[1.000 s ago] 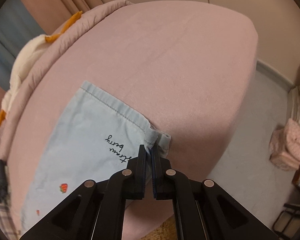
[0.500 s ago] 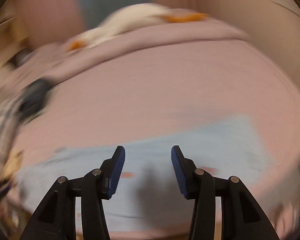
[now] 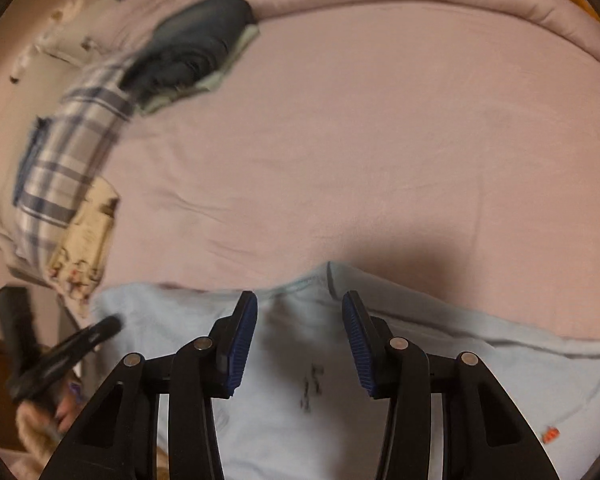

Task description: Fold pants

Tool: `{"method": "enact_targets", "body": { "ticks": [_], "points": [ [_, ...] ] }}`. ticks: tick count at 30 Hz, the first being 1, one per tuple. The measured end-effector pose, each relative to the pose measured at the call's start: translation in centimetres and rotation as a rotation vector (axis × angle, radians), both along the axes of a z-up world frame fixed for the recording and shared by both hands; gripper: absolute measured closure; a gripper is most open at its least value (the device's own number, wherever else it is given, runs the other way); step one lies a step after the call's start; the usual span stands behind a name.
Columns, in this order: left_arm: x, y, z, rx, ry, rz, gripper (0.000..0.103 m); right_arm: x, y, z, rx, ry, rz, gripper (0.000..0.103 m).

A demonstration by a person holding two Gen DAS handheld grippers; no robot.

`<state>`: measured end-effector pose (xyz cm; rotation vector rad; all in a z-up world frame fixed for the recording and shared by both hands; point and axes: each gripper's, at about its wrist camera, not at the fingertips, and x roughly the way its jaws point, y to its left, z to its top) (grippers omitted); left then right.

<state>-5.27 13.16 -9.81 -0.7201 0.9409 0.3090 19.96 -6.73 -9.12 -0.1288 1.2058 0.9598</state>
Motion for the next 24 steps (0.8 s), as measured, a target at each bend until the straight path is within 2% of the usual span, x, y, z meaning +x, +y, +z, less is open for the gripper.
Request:
{"method": "enact_targets", "body": {
  "ticks": [4,5,6,7,8,10,13,15,18,21,23,24],
  "points": [
    [-0.8,0.2,-1.0,-0.017,-0.018,0.000,0.074,0.2,0.9,-1.0,-0.035,0.005,0.032,0.056],
    [-0.7,0.3,-1.2,-0.021,-0.017,0.005,0.074,0.4,1.2,-1.0,-0.031,0.006,0.036,0.063],
    [-0.6,0.5,-1.1,-0.026,-0.014,0.010,0.074,0.6,1.2,-1.2,-0.029,0.010,0.040,0.086],
    [-0.4,0.6,-1.0,-0.027,-0.014,0.012,0.074,0.7,1.4,-1.3,-0.051,-0.004,0.031,0.094],
    [0.0,0.7,-0.9,-0.014,-0.011,0.014,0.074,0.6,2.4,-1.2,-0.059,-0.020,0.016,0.094],
    [0.2,0.6,-0.6,0.032,0.001,0.011,0.074,0.7,1.7,0.0,-0.009,-0.041,-0.015,0.094],
    [0.1,1.0,-1.0,0.032,0.009,0.019,0.074,0.6,1.4,1.5,0.040,-0.052,-0.033,0.094],
    [0.0,1.6,-1.6,-0.008,0.006,0.037,0.073,0.2,2.5,1.0,0.023,-0.076,-0.028,0.094],
    [0.0,1.5,-1.6,-0.008,0.015,0.043,0.070,0.3,4.1,-1.9,-0.054,-0.064,-0.045,0.094],
    [0.4,1.0,-1.3,0.036,0.040,0.036,0.062,0.4,3.7,-1.9,-0.039,-0.071,-0.075,0.095],
    [0.6,1.2,-1.1,0.049,0.062,0.037,0.048,0.4,3.7,-1.6,-0.047,-0.090,-0.078,0.095],
    [0.6,1.3,-0.9,0.053,0.080,0.044,0.046,0.3,3.6,-1.4,-0.048,-0.104,-0.072,0.093]
  ]
}}
